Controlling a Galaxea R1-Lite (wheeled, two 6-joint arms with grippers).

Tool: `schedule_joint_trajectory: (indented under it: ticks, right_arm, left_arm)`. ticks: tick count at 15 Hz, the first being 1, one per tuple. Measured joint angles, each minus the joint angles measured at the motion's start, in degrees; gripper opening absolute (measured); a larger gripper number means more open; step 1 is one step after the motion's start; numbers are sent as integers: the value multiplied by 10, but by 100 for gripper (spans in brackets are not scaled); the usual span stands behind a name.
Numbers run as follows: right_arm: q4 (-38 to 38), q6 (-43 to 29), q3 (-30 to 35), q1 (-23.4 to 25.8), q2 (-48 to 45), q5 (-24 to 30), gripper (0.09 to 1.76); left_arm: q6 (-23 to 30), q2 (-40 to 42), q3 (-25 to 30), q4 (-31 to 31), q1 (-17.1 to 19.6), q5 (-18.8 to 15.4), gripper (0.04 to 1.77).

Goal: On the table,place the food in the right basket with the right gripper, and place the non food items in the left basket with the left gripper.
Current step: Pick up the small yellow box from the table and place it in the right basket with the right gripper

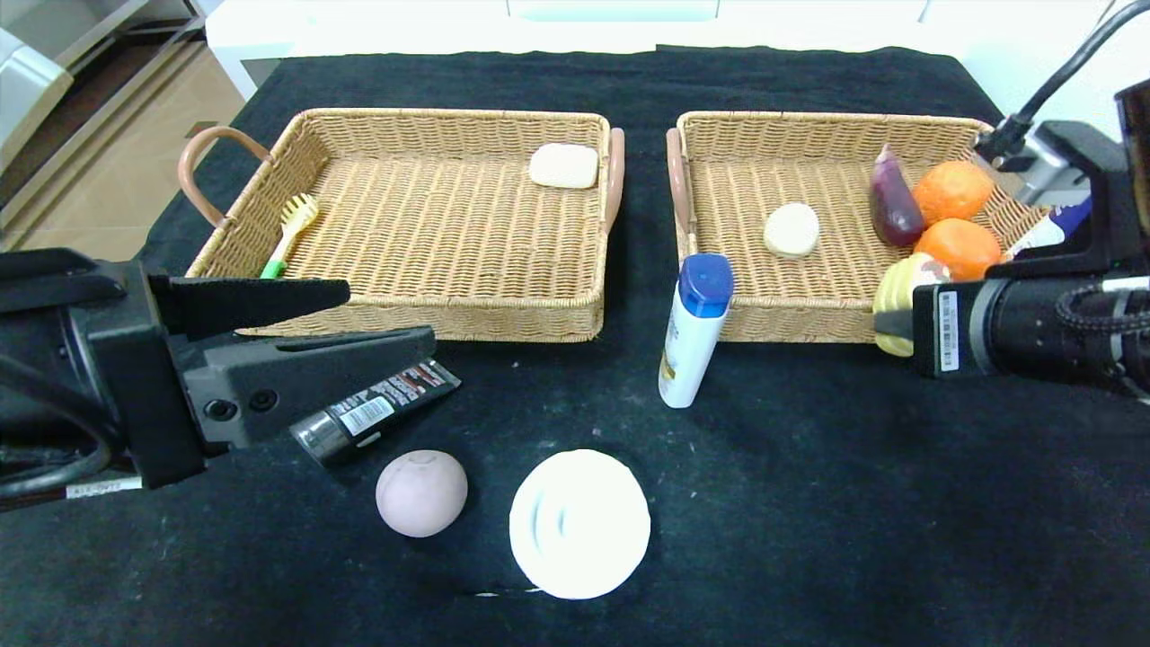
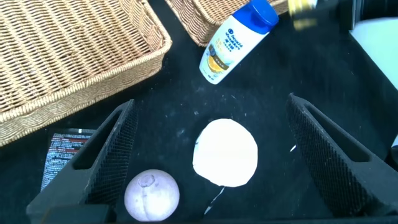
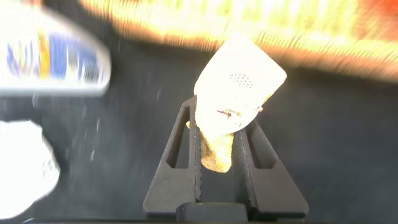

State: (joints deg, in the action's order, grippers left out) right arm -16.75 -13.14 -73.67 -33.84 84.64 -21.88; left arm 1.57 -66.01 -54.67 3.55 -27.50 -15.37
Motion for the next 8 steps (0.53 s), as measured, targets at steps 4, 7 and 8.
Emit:
schedule_joint_trajectory:
  ticks: [4, 7, 8]
  right_arm:
    - [82, 57, -33, 56, 19, 22, 38]
    - [108, 66, -74, 87, 42, 50, 38]
    - [118, 67, -89, 96, 51, 60, 38]
  left_arm:
    - [0, 0, 0, 0, 0, 0, 172]
    - [0, 1, 0, 0, 0, 0, 172]
    - [0, 1, 0, 0, 0, 0, 172]
